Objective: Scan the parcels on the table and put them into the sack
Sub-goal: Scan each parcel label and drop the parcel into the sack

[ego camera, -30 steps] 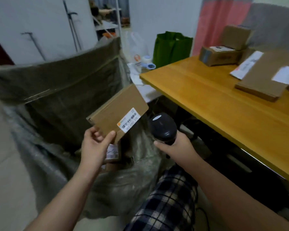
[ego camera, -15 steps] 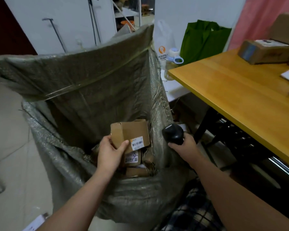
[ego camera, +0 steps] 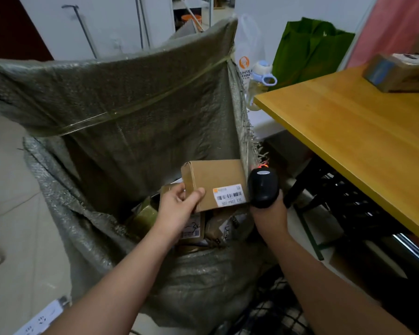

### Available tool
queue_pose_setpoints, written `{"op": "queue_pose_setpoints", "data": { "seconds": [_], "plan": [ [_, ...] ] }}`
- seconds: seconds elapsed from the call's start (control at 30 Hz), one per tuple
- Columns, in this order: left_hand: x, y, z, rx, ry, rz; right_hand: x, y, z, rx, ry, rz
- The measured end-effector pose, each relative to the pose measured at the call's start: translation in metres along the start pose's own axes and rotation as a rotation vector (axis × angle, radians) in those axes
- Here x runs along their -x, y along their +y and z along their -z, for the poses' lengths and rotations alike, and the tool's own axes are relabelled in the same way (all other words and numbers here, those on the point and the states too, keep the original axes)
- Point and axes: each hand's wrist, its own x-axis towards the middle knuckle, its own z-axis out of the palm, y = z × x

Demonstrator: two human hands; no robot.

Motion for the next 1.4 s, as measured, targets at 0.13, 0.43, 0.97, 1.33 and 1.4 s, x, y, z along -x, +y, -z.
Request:
{"op": "queue_pose_setpoints", "data": {
  "seconds": [0.13,0.43,0.97,1.33,1.4],
  "plan": [
    [0.007,-0.002,0.019,-0.383,0.097,-0.08,0.003,-0.025,0.043,0.143,0.021,0.042],
    [0.002,0.008,0.051,-0.887,0.285,-0.277,0.059,-0.081,0.102,-0.224,-0.083,-0.04],
    [0.003,-0.008,0.049,-1.071,0.115,-0.196,0.051,-0.074,0.098,0.028,-0.05,0.134],
    [-0.002,-0.002,0.014,-1.021,-0.009,-0.209,0.034,-0.064,0.092,0.121,-0.053,0.109],
    [-0.004,0.006,0.002,-1.049,-0.02,-0.244,0.035,-0.064,0.098,0.114,-0.057,0.123]
  ]
}}
